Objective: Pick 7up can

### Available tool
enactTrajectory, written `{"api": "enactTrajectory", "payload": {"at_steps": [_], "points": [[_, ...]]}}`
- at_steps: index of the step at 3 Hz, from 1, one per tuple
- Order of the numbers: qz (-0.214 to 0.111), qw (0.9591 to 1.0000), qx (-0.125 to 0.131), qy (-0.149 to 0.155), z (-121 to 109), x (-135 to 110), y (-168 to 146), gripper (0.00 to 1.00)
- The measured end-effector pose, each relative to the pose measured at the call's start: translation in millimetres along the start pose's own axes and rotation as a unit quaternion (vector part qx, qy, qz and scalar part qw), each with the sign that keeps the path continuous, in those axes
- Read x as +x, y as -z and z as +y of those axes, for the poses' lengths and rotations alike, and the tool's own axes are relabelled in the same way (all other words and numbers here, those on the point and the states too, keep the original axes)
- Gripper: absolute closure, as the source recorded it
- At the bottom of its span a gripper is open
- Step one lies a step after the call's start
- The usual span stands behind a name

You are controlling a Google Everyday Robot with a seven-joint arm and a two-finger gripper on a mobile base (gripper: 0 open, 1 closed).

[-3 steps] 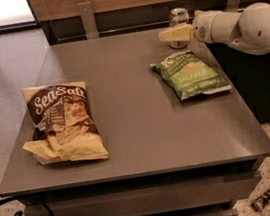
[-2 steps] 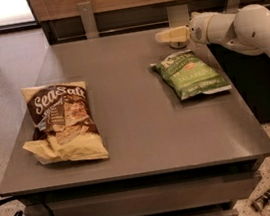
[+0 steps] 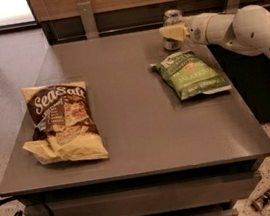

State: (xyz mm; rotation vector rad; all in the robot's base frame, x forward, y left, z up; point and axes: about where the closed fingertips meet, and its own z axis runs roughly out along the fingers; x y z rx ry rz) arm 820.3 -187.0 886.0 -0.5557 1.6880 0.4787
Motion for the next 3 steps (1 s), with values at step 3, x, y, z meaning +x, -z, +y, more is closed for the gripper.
{"api": "enactTrajectory", "payload": {"at_steps": [3], "points": [[0.001, 1.0, -0.004, -0.001, 4.5, 1.1, -5.1, 1.0]]}}
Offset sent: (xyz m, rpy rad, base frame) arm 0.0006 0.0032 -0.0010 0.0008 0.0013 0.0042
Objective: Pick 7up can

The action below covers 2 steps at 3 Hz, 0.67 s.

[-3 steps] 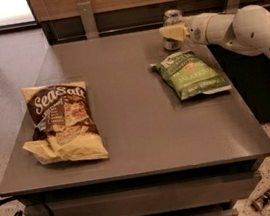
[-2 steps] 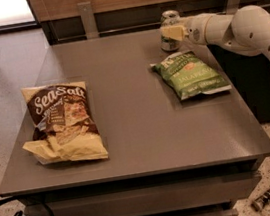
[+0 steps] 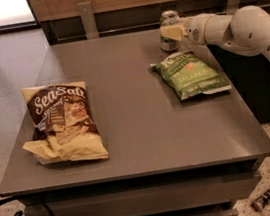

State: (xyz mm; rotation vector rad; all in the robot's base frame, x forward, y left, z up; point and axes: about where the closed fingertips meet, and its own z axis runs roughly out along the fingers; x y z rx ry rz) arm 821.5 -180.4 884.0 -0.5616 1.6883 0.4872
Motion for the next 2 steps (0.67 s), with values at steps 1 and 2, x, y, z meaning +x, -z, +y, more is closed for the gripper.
{"api": "enactTrajectory", "payload": {"at_steps": [1, 2], "points": [[-0.002, 1.0, -0.009, -0.001, 4, -2, -3, 1.0], [-0.011, 0.9997, -0.021, 0.01, 12, -20, 5, 1.0]]}}
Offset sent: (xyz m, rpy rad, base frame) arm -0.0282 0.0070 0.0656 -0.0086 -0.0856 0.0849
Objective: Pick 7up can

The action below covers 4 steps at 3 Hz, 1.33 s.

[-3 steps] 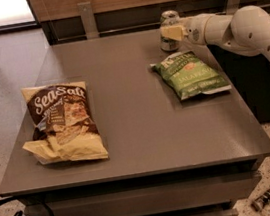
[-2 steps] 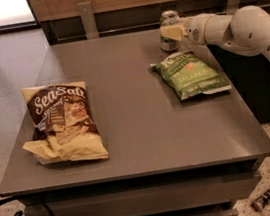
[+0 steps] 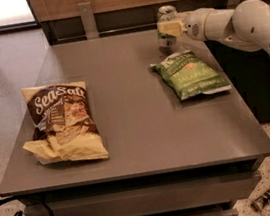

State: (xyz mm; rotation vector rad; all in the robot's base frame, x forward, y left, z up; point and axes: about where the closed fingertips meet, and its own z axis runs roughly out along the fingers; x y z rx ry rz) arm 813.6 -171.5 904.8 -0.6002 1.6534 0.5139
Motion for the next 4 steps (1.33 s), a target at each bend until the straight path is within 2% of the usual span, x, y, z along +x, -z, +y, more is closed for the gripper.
{"api": "enactTrajectory", "payload": {"at_steps": [2, 4], "points": [[-0.013, 0.9988, -0.011, 0.046, 25, -53, 28, 1.0], [-0.014, 0.9947, -0.025, 0.099, 64, -106, 41, 1.0]]}}
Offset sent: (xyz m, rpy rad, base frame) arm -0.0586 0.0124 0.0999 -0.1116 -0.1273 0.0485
